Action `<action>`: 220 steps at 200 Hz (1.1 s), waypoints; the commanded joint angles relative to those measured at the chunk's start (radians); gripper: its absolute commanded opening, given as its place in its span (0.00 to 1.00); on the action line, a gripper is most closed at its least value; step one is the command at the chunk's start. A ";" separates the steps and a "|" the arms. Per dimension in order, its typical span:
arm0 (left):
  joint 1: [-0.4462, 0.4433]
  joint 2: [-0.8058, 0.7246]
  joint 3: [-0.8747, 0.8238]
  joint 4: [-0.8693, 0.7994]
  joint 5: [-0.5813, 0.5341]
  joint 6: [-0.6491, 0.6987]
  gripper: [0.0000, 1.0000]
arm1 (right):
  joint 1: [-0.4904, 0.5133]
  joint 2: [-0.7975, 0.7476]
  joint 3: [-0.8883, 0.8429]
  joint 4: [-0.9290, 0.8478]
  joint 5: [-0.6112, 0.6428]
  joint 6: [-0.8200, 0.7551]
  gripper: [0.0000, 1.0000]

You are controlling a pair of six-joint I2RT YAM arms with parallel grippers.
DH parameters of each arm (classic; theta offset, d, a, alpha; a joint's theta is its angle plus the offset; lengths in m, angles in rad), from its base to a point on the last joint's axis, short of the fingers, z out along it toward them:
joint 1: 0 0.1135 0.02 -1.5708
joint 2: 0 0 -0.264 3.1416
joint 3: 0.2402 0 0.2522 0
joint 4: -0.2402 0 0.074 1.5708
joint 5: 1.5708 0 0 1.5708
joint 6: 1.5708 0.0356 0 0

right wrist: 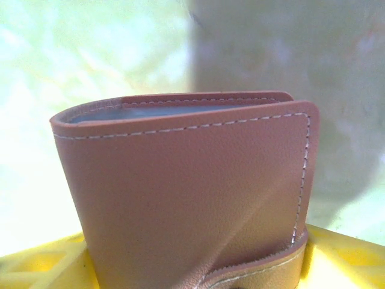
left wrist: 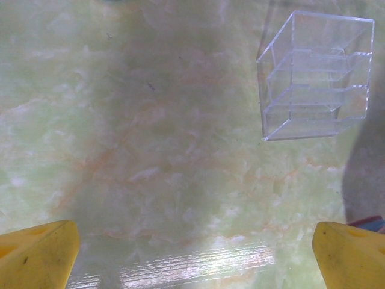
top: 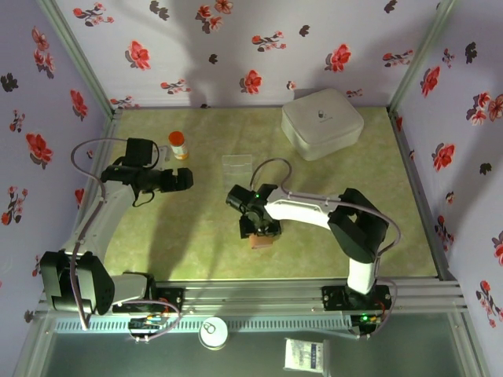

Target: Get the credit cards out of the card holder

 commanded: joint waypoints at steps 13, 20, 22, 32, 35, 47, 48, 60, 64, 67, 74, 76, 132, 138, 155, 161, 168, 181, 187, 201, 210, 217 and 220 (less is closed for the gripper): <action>0.006 -0.006 -0.022 -0.015 0.097 -0.047 1.00 | -0.050 0.067 0.114 -0.044 0.015 -0.049 0.73; 0.006 -0.002 -0.024 -0.011 0.117 -0.067 1.00 | -0.056 0.085 0.135 -0.045 0.013 -0.054 0.72; 0.006 -0.002 -0.026 -0.010 0.122 -0.072 1.00 | -0.058 0.090 0.141 -0.046 0.013 -0.056 0.72; 0.005 -0.003 -0.034 0.004 0.145 -0.106 1.00 | -0.061 0.112 0.169 -0.048 0.012 -0.060 0.72; 0.004 -0.004 -0.038 0.008 0.153 -0.117 1.00 | -0.061 0.118 0.177 -0.048 0.011 -0.061 0.72; 0.000 -0.010 -0.058 0.038 0.187 -0.164 1.00 | -0.062 0.140 0.203 -0.041 0.005 -0.062 0.72; -0.001 -0.010 -0.060 0.042 0.191 -0.166 1.00 | -0.062 0.143 0.204 -0.041 0.005 -0.062 0.72; -0.010 -0.025 -0.098 0.087 0.218 -0.223 1.00 | -0.063 0.170 0.227 -0.040 -0.001 -0.062 0.72; -0.012 -0.031 -0.114 0.103 0.225 -0.241 1.00 | -0.063 0.181 0.234 -0.040 -0.004 -0.061 0.72; -0.016 -0.034 -0.125 0.115 0.229 -0.252 1.00 | -0.063 0.186 0.240 -0.042 -0.006 -0.061 0.72; -0.024 -0.042 -0.147 0.136 0.232 -0.285 0.99 | -0.063 0.200 0.248 -0.044 -0.012 -0.060 0.71; -0.026 -0.044 -0.155 0.141 0.232 -0.293 0.99 | -0.064 0.204 0.250 -0.044 -0.013 -0.058 0.71; -0.063 -0.100 -0.308 0.265 0.257 -0.449 0.95 | -0.049 0.186 0.182 -0.009 -0.044 -0.016 0.69; -0.068 -0.106 -0.319 0.279 0.257 -0.459 0.94 | -0.046 0.177 0.175 -0.009 -0.042 -0.012 0.69; -0.084 -0.110 -0.341 0.310 0.256 -0.482 0.93 | -0.037 0.158 0.160 -0.009 -0.035 -0.006 0.69; -0.089 -0.109 -0.348 0.316 0.256 -0.489 0.93 | -0.037 0.154 0.157 -0.008 -0.033 -0.004 0.70; -0.096 -0.108 -0.354 0.327 0.254 -0.499 0.92 | -0.037 0.148 0.149 -0.004 -0.031 -0.002 0.70; -0.113 -0.104 -0.362 0.342 0.237 -0.513 0.91 | -0.035 0.141 0.139 0.002 -0.034 0.000 0.71; -0.121 -0.101 -0.366 0.347 0.228 -0.521 0.91 | -0.034 0.138 0.137 0.004 -0.035 -0.002 0.72; -0.142 -0.094 -0.366 0.351 0.207 -0.531 0.90 | -0.030 0.131 0.131 0.006 -0.043 -0.006 0.75; -0.157 -0.089 -0.369 0.357 0.197 -0.539 0.90 | -0.029 0.122 0.129 0.004 -0.046 -0.011 0.79; -0.169 -0.085 -0.370 0.363 0.190 -0.546 0.90 | -0.026 0.114 0.129 0.000 -0.045 -0.015 0.82; -0.174 -0.083 -0.371 0.367 0.188 -0.549 0.90 | -0.024 0.108 0.130 -0.003 -0.041 -0.016 0.83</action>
